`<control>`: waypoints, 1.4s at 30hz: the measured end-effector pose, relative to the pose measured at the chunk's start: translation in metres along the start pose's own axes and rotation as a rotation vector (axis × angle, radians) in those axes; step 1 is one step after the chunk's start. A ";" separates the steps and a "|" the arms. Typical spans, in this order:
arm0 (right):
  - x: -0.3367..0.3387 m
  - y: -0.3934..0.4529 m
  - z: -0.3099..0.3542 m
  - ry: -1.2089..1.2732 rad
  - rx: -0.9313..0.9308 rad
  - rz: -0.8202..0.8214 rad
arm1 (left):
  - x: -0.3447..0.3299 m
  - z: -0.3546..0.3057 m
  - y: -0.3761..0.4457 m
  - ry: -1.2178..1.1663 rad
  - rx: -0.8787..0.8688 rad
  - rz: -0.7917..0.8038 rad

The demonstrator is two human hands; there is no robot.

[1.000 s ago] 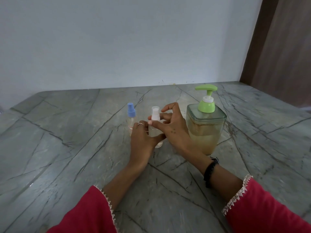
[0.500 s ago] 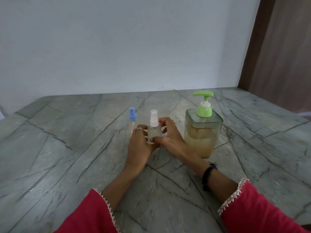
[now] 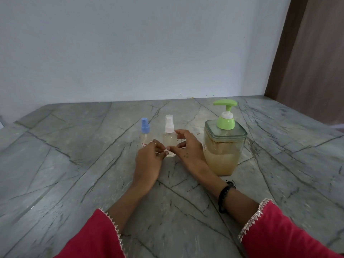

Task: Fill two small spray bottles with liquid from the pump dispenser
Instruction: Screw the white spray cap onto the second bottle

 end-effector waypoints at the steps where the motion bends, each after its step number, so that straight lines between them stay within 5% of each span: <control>1: 0.000 0.000 -0.001 -0.011 0.005 -0.003 | 0.000 0.000 0.000 0.001 -0.003 0.000; 25: -0.006 -0.007 0.005 -0.031 0.026 0.096 | -0.001 -0.008 -0.002 -0.073 -0.039 0.000; 37: 0.025 -0.037 0.063 -0.261 0.317 0.164 | 0.003 -0.032 -0.013 -0.368 -0.161 0.171; 42: 0.066 -0.069 0.077 -0.500 0.447 -0.005 | -0.019 -0.047 -0.027 -0.367 -0.190 0.358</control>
Point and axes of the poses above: each hand's wrist, its own y-axis towards the middle knuckle, its own x-axis out of the back of the hand, z = x × y, the point moved 7 cm from there along y, towards the middle knuckle, and after that the axes turned 8 degrees about x, right-handed, at the moved point
